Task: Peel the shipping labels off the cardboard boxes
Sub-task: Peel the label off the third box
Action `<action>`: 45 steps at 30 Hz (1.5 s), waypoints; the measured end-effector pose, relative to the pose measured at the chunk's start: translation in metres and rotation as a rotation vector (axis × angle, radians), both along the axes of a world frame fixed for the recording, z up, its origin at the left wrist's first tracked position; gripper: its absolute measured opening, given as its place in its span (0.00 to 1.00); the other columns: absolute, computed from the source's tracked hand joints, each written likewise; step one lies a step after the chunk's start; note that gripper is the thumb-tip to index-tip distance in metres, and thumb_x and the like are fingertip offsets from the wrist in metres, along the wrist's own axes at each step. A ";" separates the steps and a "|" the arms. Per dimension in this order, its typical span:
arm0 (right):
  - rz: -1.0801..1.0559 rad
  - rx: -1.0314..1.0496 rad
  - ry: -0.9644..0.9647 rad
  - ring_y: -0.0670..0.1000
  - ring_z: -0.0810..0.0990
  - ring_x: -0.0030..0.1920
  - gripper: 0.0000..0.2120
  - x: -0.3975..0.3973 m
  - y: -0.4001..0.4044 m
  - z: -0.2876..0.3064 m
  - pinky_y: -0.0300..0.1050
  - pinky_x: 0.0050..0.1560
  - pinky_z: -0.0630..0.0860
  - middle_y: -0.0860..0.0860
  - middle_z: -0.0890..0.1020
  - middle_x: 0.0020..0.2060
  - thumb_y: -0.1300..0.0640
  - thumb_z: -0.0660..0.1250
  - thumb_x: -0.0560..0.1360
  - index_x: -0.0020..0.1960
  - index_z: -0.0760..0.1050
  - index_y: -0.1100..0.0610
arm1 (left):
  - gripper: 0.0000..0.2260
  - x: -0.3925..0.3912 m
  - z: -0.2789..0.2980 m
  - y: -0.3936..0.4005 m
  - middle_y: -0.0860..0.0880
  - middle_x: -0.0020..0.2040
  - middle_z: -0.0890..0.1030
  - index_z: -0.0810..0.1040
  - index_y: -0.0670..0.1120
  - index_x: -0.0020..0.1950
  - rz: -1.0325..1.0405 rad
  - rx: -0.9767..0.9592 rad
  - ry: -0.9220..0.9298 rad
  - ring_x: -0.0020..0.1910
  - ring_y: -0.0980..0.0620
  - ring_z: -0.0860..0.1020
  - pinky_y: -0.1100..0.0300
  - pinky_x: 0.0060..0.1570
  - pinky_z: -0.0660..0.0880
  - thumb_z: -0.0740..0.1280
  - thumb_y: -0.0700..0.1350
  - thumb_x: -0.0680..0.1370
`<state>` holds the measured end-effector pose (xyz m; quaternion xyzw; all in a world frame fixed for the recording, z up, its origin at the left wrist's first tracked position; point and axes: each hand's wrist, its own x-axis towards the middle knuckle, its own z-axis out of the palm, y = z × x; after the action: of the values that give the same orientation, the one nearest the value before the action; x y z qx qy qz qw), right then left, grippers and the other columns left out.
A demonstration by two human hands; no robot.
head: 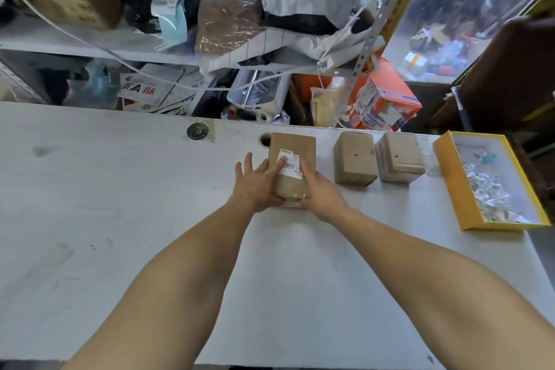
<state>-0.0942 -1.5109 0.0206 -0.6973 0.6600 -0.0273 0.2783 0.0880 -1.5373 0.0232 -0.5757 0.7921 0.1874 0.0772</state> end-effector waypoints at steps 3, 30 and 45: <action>0.011 0.000 -0.027 0.58 0.72 0.65 0.48 0.001 0.031 0.000 0.48 0.61 0.72 0.56 0.67 0.71 0.54 0.73 0.71 0.79 0.43 0.49 | 0.49 0.001 0.001 0.033 0.50 0.78 0.60 0.40 0.60 0.79 0.006 -0.004 -0.003 0.77 0.33 0.46 0.35 0.73 0.48 0.69 0.67 0.70; -0.336 -0.138 -0.271 0.52 0.72 0.64 0.10 -0.029 0.265 0.007 0.43 0.60 0.69 0.51 0.68 0.67 0.51 0.62 0.78 0.58 0.73 0.53 | 0.45 -0.034 -0.027 0.298 0.42 0.77 0.56 0.46 0.61 0.80 0.043 0.011 0.239 0.73 0.40 0.60 0.48 0.66 0.69 0.70 0.65 0.72; -0.391 -0.144 -0.227 0.50 0.73 0.63 0.14 -0.052 0.233 0.013 0.39 0.61 0.69 0.52 0.70 0.65 0.59 0.65 0.77 0.60 0.79 0.49 | 0.47 -0.051 -0.037 0.256 0.47 0.78 0.51 0.59 0.57 0.77 -0.017 0.108 0.519 0.69 0.43 0.68 0.49 0.62 0.75 0.79 0.60 0.63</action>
<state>-0.1462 -1.2784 0.0334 -0.5668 0.7433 -0.2059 0.2895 0.0369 -1.2817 -0.0139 -0.4966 0.7792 0.3701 -0.0963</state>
